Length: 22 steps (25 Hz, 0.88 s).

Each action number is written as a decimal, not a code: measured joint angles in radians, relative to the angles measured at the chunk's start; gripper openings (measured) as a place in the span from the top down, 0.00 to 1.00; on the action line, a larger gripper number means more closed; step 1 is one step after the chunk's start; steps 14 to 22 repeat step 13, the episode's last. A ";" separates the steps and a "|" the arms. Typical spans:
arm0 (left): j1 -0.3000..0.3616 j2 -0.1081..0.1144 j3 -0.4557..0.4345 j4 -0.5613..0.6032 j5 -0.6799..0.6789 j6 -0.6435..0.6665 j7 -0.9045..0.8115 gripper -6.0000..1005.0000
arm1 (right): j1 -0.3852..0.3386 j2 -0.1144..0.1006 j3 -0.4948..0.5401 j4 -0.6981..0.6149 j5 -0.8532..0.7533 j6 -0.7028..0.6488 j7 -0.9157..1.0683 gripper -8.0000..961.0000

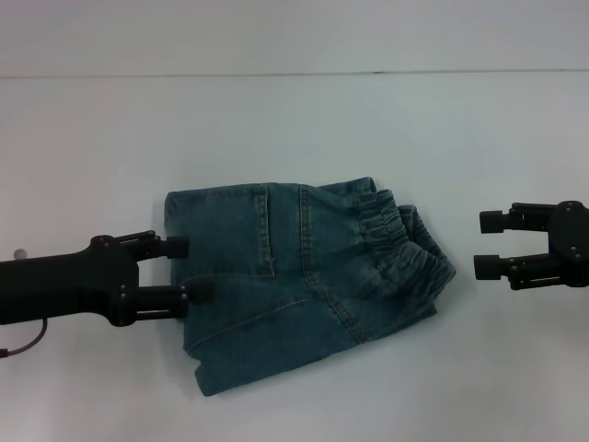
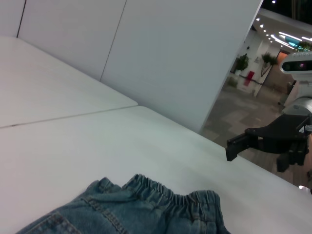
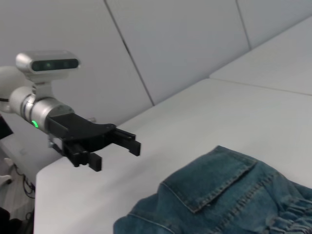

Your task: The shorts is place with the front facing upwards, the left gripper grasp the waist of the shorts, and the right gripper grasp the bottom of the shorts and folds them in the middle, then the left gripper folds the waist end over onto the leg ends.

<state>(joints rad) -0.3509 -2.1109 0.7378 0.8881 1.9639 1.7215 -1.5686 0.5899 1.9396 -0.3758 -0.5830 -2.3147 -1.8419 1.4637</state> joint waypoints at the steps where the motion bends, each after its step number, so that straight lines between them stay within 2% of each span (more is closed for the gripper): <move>1: -0.001 0.000 0.000 0.000 0.003 -0.001 -0.003 0.16 | -0.002 0.001 -0.002 0.000 0.000 0.009 0.000 0.07; 6: -0.002 0.001 0.000 0.001 0.013 -0.010 -0.008 0.16 | -0.008 0.004 -0.007 0.000 -0.003 0.038 0.000 0.03; 22: -0.014 0.003 0.000 0.006 0.056 -0.029 -0.021 0.16 | -0.010 0.004 -0.011 0.000 -0.006 0.043 0.000 0.03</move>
